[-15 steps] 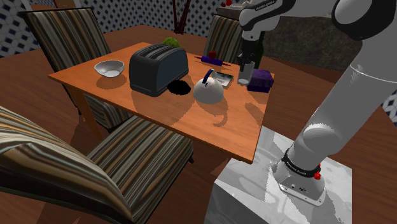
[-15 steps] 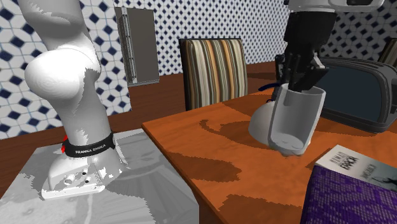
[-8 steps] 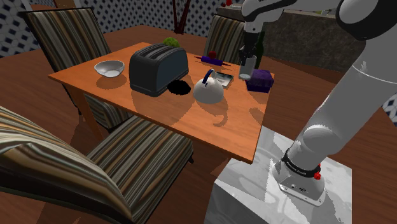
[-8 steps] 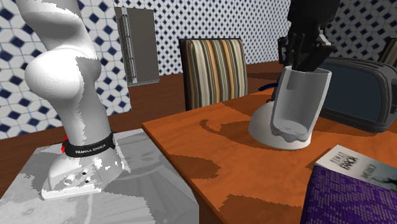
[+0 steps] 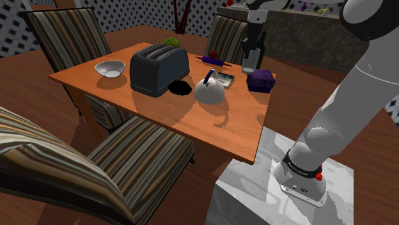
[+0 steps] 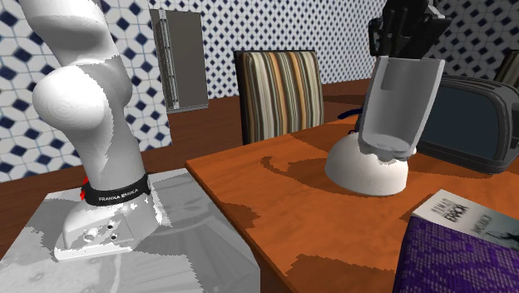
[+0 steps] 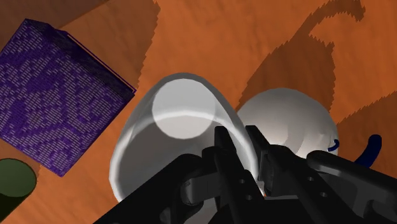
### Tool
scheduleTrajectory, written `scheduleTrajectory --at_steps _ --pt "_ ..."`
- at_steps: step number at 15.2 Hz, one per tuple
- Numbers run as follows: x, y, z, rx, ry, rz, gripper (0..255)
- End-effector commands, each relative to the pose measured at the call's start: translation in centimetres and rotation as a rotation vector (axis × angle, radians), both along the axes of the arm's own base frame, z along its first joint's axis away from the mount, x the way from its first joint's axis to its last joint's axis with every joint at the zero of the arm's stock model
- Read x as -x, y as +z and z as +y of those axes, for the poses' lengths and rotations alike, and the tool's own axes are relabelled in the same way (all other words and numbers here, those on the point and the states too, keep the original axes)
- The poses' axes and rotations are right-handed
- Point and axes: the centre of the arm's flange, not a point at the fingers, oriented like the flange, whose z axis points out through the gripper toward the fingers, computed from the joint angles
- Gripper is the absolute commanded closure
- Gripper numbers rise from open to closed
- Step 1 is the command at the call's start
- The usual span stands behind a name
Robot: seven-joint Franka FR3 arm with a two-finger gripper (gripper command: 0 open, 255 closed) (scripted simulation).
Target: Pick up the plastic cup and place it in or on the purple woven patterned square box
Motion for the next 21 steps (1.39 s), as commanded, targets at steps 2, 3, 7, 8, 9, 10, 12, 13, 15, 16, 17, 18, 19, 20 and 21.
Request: scheduleTrajectory --at_steps 2,3,7,8,9,10,12,13,15,16,17,18,19,20,21 --pt "-0.1 1.5 0.0 0.0 0.0 0.0 255" --pt "-0.1 2.1 0.0 0.0 0.0 0.0 255" --pt "-0.1 4.2 0.0 0.0 0.0 0.0 255" --pt "-0.1 4.7 0.0 0.0 0.0 0.0 255" --pt "-0.1 5.2 0.0 0.0 0.0 0.0 255" --pt "-0.1 5.7 0.0 0.0 0.0 0.0 255" --pt "0.8 6.3 -2.4 0.0 0.0 0.0 255" --pt "1.2 6.7 -3.6 0.0 0.0 0.0 255" --pt "2.1 7.3 -6.0 0.0 0.0 0.0 255" --pt "2.5 7.6 -7.2 0.0 0.0 0.0 255" --pt "2.9 7.9 -8.4 0.0 0.0 0.0 255" --pt "3.3 8.2 -9.7 0.0 0.0 0.0 255" --pt "3.7 8.6 -10.9 0.0 0.0 0.0 255" --pt "4.2 8.9 -12.1 0.0 0.0 0.0 255" --pt "4.6 9.2 -13.3 0.0 0.0 0.0 255"
